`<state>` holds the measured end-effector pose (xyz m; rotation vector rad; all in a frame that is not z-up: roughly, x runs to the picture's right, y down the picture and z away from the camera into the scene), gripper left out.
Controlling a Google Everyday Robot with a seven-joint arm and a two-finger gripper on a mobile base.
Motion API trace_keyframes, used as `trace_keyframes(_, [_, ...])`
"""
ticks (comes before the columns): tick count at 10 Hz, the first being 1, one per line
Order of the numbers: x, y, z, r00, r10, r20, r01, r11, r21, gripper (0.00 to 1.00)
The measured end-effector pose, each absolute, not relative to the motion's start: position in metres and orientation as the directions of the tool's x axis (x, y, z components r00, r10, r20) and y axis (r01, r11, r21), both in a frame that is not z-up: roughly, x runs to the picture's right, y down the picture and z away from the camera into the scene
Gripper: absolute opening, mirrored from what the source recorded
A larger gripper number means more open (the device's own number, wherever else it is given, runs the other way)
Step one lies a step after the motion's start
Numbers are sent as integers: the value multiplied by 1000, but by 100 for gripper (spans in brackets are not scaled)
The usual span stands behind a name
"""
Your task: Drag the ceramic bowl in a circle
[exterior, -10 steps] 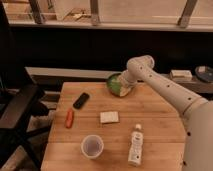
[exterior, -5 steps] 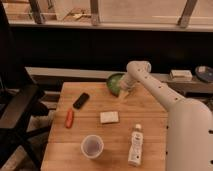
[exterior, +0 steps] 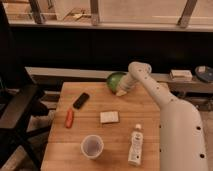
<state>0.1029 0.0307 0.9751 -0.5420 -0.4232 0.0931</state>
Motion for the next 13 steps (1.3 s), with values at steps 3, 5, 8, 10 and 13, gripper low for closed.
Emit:
trace_keyframes(3, [109,46,958,909,193,369,49,831,-554,0])
trace_keyframes(5, [130,57,922,917,164,364,79,819,-568,0])
trace_keyframes(8, [193,79,874,952,138,275,58,797,-601,0])
trace_keyframes(10, [220,74,864,964,149,220,13,801,-598,0])
trace_keyframes(13, [216,44,881,968,144,207,-2,824,-567,0])
